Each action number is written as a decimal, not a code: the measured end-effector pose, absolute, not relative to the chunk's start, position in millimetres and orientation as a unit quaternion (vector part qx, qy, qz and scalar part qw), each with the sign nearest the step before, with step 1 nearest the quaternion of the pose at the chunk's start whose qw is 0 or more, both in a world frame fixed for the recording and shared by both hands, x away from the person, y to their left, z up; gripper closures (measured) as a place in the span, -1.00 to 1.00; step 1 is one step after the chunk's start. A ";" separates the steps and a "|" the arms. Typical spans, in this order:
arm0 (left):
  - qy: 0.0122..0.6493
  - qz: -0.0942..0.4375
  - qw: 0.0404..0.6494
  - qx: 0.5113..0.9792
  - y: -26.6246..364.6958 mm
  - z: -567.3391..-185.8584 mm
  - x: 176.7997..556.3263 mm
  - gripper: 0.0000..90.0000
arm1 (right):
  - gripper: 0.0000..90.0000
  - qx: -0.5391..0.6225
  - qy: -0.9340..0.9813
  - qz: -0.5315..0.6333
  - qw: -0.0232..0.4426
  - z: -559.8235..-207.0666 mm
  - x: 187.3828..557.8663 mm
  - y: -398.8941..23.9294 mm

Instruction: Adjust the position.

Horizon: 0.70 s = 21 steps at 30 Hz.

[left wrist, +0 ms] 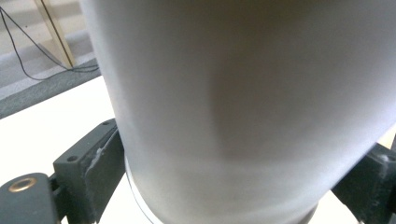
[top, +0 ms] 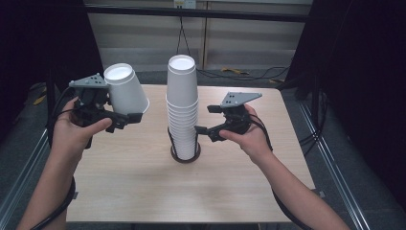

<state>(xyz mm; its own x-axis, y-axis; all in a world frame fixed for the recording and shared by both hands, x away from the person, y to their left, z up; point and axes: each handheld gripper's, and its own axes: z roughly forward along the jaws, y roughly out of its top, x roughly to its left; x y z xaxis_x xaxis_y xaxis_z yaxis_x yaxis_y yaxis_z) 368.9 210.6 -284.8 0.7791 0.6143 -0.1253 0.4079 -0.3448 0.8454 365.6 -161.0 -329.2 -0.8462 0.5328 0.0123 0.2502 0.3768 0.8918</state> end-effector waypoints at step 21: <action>0.289 0.079 0.409 0.862 204.4 -322.9 345.8 -0.79 | -0.67 0.228 0.826 0.501 0.120 -349.9 352.1 -183.5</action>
<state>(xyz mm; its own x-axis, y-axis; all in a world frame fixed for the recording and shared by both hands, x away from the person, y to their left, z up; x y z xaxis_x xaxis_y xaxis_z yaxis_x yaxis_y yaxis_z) 345.8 204.4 -322.9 0.8203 0.5630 -0.1007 0.4344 -0.4987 0.7501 352.1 -183.5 -349.9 -0.8669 0.4975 0.0300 0.2571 0.3947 0.8821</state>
